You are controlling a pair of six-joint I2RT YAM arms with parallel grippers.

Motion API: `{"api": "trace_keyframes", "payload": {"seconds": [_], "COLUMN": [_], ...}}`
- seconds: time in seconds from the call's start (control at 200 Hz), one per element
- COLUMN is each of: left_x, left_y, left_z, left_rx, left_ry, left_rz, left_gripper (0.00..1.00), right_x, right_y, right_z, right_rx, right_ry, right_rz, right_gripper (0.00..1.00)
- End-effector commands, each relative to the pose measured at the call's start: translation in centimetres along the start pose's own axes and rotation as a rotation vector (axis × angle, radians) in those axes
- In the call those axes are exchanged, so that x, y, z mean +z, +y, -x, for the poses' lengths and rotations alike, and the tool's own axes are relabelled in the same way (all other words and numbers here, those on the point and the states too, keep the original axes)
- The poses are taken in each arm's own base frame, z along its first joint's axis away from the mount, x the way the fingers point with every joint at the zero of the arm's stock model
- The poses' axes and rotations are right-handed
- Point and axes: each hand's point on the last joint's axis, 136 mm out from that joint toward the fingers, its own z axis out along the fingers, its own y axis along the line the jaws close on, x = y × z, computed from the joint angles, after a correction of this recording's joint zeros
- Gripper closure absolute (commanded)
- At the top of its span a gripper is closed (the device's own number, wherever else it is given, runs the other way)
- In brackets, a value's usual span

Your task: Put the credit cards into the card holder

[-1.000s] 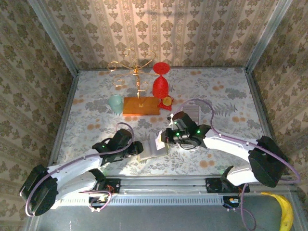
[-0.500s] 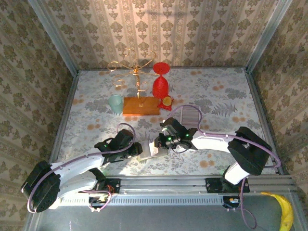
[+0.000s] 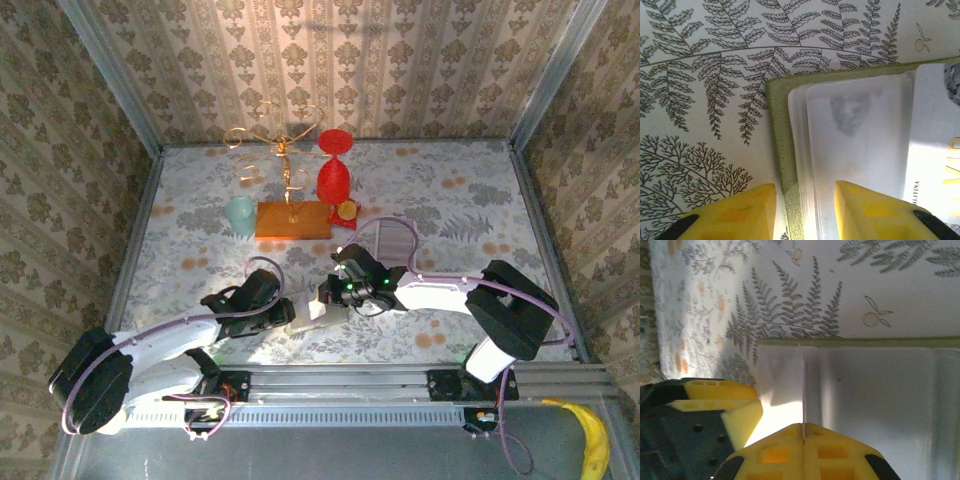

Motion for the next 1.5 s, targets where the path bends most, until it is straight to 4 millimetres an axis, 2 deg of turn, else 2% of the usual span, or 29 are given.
{"api": "trace_keyframes", "payload": {"seconds": [0.0, 0.265, 0.425, 0.645, 0.76, 0.875, 1.095, 1.495], "left_x": [0.3, 0.3, 0.4, 0.5, 0.5, 0.5, 0.7, 0.9], "left_y": [0.0, -0.1, 0.0, 0.1, 0.0, 0.0, 0.0, 0.1], "left_z": [-0.3, -0.3, -0.3, -0.4, -0.5, -0.4, -0.5, -0.7], "left_rx": [-0.001, -0.002, -0.002, 0.0, 0.001, 0.002, 0.003, 0.001], "left_ry": [0.007, 0.006, 0.008, 0.011, 0.011, 0.012, 0.017, 0.024], "left_rz": [0.001, -0.002, 0.0, 0.002, 0.001, 0.001, 0.003, 0.007], "left_gripper": [0.67, 0.68, 0.69, 0.7, 0.7, 0.69, 0.7, 0.71], "right_x": [0.4, 0.8, 1.0, -1.4, -1.8, -1.1, 0.2, 0.8], "right_y": [0.5, 0.2, -1.1, -0.6, -1.2, -1.5, -0.7, 0.3], "right_z": [0.2, -0.8, -1.5, 0.0, 0.3, 0.1, -0.2, -0.6], "right_rx": [0.031, 0.048, 0.064, 0.015, 0.02, 0.039, 0.058, 0.082], "right_ry": [-0.01, 0.024, 0.043, -0.066, -0.094, -0.085, -0.05, -0.033], "right_rz": [0.039, 0.035, -0.017, -0.025, -0.045, -0.036, 0.009, 0.066], "right_gripper": [1.0, 1.0, 1.0, 1.0, 1.0, 1.0, 1.0, 1.0]}}
